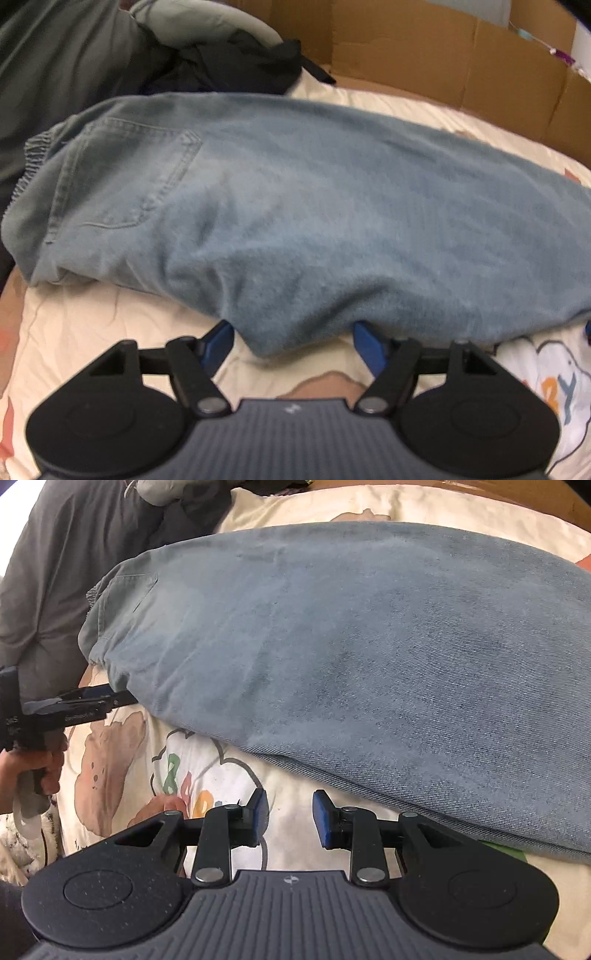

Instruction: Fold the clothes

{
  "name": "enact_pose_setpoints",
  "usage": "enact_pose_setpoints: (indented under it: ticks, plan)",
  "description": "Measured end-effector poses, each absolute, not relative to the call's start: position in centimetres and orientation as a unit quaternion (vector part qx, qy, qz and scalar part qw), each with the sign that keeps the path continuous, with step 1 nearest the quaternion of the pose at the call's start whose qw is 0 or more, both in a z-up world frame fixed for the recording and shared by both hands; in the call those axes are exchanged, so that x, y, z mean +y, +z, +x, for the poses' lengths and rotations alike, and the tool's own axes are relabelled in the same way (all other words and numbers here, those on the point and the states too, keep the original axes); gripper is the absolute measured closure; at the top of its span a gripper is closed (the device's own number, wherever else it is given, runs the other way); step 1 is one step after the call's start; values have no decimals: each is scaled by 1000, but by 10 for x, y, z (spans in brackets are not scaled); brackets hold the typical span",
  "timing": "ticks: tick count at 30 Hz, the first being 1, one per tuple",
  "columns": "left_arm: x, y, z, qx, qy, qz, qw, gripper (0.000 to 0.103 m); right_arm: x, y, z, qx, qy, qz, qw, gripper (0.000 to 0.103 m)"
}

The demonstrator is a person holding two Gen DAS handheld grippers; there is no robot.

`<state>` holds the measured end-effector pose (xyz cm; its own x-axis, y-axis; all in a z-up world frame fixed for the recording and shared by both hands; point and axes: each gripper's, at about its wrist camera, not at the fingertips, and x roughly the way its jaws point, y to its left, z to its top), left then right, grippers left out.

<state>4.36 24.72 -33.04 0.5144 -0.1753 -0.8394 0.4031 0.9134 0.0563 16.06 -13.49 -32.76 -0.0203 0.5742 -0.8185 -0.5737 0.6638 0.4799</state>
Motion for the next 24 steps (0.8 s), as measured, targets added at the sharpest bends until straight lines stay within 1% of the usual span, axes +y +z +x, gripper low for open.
enact_pose_setpoints:
  ticks: [3, 6, 8, 13, 17, 19, 24]
  plan:
    - [248, -323, 48, 457, -168, 110, 866, 35, -134, -327, 162, 582, 412, 0, 701, 73]
    - [249, -315, 53, 451, -168, 98, 871, 35, -133, -323, 166, 576, 416, 2, 704, 73]
    - [249, -316, 51, 451, -168, 111, 870, 35, -131, -321, 167, 575, 419, -2, 703, 73]
    - [256, -330, 46, 474, -160, 108, 859, 35, -120, -316, 169, 573, 433, -24, 696, 73]
    - [262, -343, 40, 477, -162, 103, 858, 36, -110, -306, 170, 566, 434, -30, 700, 73]
    - [267, -348, 36, 482, -165, 93, 856, 43, -105, -299, 167, 565, 442, -38, 696, 73]
    - [279, -360, 35, 490, -167, 69, 853, 44, -88, -295, 156, 571, 448, -65, 685, 71]
